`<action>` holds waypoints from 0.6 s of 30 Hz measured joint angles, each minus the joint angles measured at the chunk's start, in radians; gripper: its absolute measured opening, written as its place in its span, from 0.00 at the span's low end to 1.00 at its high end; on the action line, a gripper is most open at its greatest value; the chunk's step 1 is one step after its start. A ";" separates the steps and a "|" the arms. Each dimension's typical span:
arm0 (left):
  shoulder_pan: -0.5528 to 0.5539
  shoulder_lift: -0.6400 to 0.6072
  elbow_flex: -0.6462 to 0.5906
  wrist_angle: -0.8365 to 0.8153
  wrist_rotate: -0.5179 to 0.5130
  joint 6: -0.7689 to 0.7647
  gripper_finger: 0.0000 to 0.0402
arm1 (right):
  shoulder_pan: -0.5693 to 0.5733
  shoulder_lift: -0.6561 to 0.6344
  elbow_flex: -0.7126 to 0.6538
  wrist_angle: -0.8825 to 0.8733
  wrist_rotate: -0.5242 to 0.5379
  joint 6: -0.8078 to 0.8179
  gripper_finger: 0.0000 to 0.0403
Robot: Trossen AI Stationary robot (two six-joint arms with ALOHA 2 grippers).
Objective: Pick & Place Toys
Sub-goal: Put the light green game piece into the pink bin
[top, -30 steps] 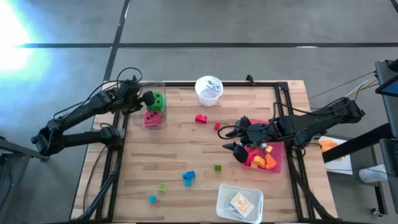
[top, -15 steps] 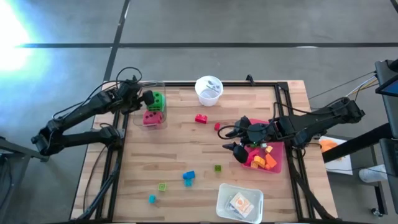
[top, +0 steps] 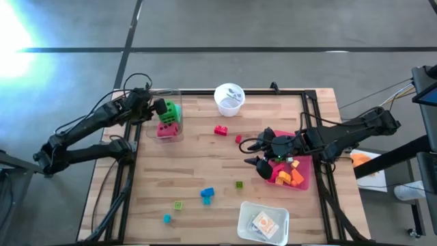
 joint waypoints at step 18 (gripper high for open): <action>-0.053 -0.033 0.167 -0.008 0.030 0.201 0.66 | 0.000 0.000 0.000 0.000 0.001 0.000 0.64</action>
